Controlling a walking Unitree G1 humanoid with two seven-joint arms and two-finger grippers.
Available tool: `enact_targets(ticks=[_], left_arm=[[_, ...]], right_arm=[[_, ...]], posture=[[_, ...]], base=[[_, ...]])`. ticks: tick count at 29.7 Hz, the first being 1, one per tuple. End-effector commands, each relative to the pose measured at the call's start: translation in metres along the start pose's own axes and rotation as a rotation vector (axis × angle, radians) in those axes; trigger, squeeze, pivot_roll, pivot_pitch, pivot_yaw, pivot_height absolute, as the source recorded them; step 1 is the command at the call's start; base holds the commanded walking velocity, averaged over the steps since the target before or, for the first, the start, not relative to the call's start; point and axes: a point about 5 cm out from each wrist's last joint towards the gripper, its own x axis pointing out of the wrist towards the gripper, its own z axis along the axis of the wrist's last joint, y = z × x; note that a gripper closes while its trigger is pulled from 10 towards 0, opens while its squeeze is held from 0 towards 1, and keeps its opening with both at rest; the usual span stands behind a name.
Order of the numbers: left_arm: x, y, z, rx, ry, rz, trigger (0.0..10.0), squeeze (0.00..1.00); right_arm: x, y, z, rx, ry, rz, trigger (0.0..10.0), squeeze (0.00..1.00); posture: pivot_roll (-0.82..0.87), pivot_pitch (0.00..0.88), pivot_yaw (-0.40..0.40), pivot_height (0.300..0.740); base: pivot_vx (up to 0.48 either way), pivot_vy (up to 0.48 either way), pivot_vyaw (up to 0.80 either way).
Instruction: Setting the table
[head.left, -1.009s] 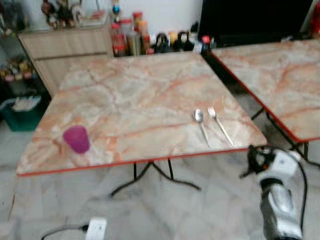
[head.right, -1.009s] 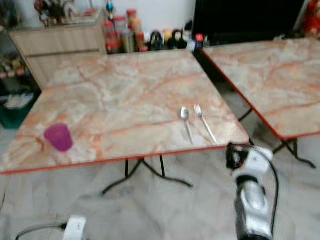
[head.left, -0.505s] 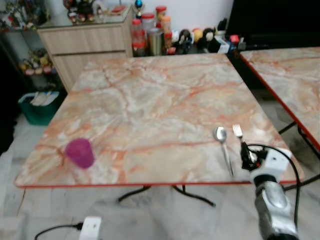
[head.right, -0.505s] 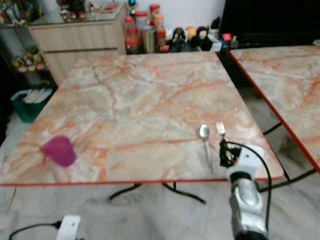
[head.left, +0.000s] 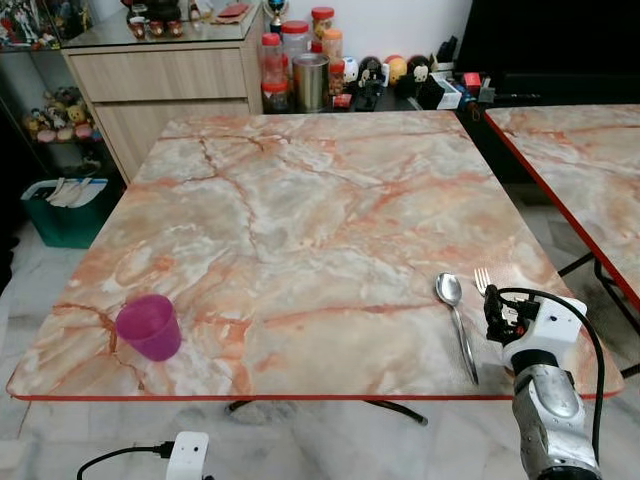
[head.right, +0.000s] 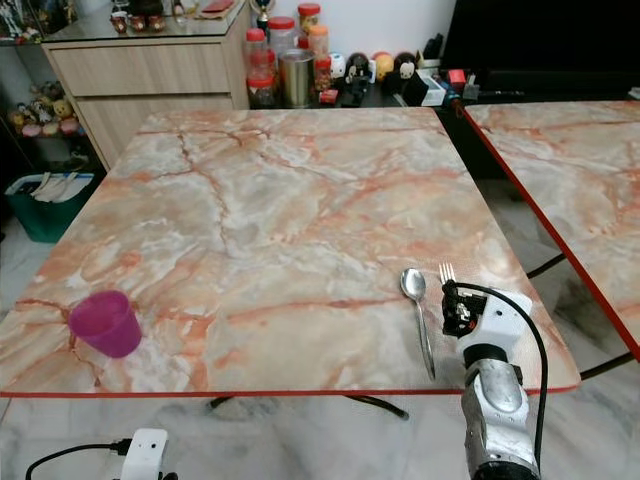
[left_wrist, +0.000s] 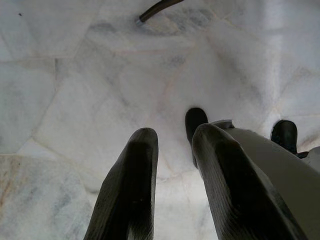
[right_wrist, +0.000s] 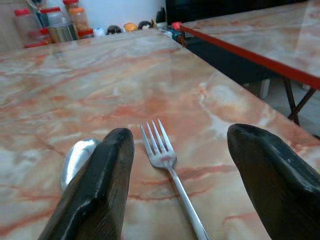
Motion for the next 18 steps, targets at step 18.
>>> enact_targets(ticks=[18], left_arm=[[-0.001,0.002,-0.007,0.011,0.029,0.005,10.0,0.00]], right_arm=[[0.011,0.019,0.005,-0.080,0.135,0.118,10.0,0.00]], posture=[[0.01,0.000,0.008,0.736]], base=[[0.000,0.000,0.00]])
